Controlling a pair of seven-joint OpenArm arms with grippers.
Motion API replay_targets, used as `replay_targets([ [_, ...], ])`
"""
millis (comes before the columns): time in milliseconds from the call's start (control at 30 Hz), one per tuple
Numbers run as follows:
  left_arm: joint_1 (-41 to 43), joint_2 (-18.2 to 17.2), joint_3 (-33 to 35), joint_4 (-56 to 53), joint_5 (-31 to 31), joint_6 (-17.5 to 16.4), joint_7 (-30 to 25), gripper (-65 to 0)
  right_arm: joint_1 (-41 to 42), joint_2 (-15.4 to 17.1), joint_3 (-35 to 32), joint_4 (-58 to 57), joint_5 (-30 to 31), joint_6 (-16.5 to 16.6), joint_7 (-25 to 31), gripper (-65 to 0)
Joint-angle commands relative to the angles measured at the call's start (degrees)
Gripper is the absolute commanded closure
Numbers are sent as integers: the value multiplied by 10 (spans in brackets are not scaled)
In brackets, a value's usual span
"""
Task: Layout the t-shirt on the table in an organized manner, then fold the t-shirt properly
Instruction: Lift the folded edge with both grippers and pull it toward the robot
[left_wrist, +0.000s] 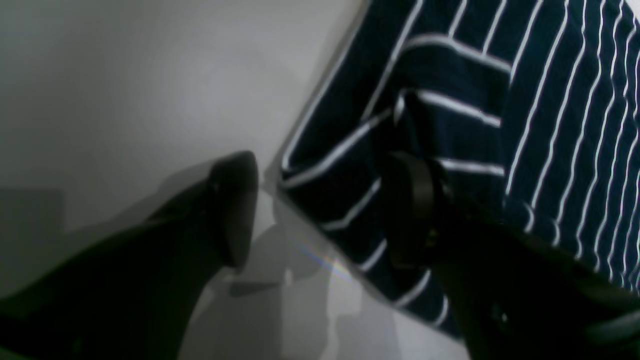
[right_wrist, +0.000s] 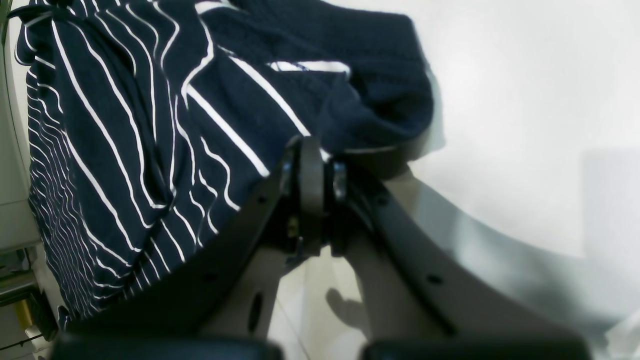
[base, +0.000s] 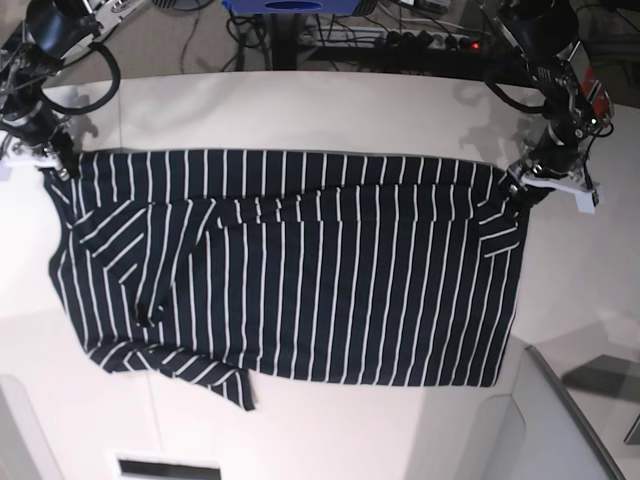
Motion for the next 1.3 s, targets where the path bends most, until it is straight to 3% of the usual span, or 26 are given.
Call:
replay_targets([
  [0,-4,-4,1,-7,9,2,19,-364,0,3,-1,3,-21,-8,-12,-5],
  [67,-5,-4,1,-16,9,2,19,-332,0,3,-1,3,-21,-8,-12,-5],
  [100,-5,-4,1,-16,9,2,19,-276,0,3,-1,3,-21,-8,-12,-5],
  [167,-4,-5,1,-15,10,2,19,-63,0,3,-1,3,-21,-9,-12,-5],
  [200,-2,-5,1,-14,10,2,20,0,0,3,-1,3,-21,-9,-12,-5],
  [700,32,-17,-5,157,7,2,91,0,-1,4,-2,12,-21,-10,-16,-3],
  [1000,30,-23,-6,196,3,2,93,0,-3,14,-2,179,-20,-6,-113,-3],
  [1267,27,-20,-45,191,3,2,93,0,-11,13,-70,185,-20,-7,-119,-2],
])
